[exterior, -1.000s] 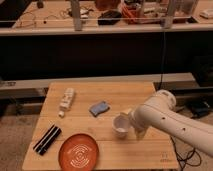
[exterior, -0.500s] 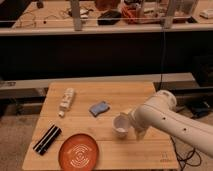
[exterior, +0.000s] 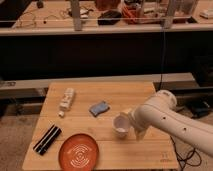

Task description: Pick up the ceramic cup

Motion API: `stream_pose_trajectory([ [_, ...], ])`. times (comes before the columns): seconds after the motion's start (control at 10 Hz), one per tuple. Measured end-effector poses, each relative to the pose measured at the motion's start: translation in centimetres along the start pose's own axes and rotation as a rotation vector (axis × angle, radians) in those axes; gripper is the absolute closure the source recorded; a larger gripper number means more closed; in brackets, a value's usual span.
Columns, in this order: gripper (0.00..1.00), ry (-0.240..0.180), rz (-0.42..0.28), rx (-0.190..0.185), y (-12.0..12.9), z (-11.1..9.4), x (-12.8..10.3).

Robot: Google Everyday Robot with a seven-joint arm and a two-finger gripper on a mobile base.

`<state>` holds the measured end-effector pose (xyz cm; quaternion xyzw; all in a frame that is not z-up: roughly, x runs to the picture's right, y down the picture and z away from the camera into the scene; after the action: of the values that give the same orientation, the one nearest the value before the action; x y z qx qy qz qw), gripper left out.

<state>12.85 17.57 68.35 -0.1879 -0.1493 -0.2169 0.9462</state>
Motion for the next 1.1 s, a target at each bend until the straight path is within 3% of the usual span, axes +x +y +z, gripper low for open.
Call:
stream_pose_trajectory([
  [1.1,0.20,-0.020,-0.012,0.002,-0.15,-0.02,-0.28],
])
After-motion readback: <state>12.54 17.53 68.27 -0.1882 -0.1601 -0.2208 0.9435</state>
